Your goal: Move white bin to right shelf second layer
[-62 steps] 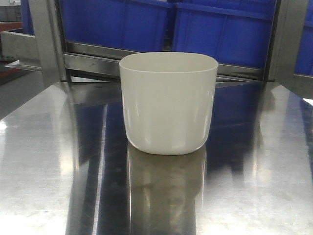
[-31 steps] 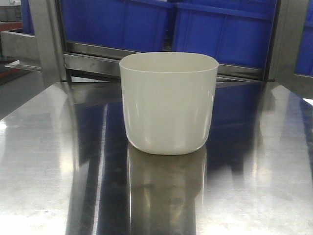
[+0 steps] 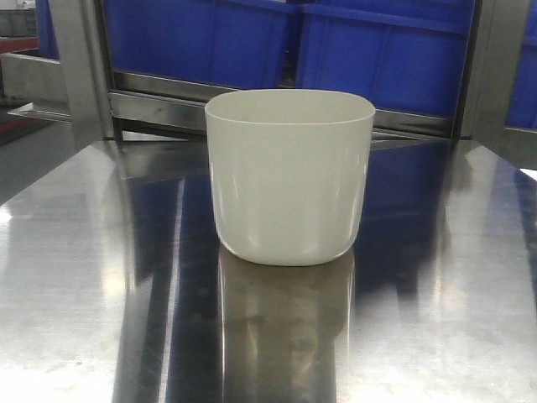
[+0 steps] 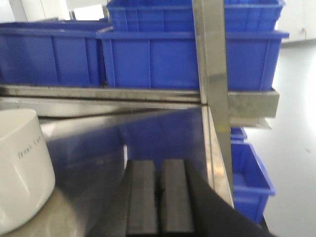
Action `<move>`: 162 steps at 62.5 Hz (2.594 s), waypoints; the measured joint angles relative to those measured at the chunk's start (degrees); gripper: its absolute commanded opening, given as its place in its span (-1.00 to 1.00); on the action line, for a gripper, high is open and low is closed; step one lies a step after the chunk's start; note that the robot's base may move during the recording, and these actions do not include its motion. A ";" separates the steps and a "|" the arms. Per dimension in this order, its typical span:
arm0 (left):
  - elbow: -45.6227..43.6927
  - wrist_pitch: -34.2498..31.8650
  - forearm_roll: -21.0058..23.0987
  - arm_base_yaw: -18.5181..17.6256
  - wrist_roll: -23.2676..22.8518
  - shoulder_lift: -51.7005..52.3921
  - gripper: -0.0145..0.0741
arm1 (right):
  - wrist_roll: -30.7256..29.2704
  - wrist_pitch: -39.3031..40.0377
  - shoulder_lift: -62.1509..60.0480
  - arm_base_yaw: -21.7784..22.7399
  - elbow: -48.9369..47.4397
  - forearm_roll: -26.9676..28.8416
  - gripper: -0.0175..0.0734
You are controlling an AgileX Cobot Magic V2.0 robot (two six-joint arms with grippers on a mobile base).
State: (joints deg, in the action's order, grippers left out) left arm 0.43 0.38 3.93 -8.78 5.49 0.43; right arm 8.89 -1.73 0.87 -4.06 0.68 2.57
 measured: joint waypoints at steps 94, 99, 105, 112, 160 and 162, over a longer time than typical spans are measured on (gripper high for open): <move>0.00 0.00 0.00 0.00 0.00 0.00 -0.48 | -2.05 -41.24 77.83 -20.82 -69.29 6.30 0.56; 0.00 0.00 0.00 0.00 0.00 0.00 -0.48 | -2.19 -40.39 77.83 -21.56 -69.29 6.42 0.54; 0.00 0.00 0.00 0.00 0.00 0.00 -0.48 | -2.28 -39.05 78.34 -21.70 -69.51 6.42 0.52; 0.00 0.00 0.00 0.00 0.00 0.00 -0.48 | -2.28 -38.91 79.85 -21.70 -70.38 6.42 0.52; 0.00 0.00 0.00 0.00 0.00 0.00 -0.48 | -2.32 -43.14 95.59 -20.63 -79.74 6.64 0.52; 0.00 0.00 0.00 0.00 0.00 0.00 -0.48 | -2.32 -43.17 96.23 -20.39 -79.78 6.64 0.52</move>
State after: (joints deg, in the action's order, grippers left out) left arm 0.43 0.38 3.93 -8.78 5.49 0.43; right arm 6.57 -44.90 97.10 -24.45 -79.10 9.21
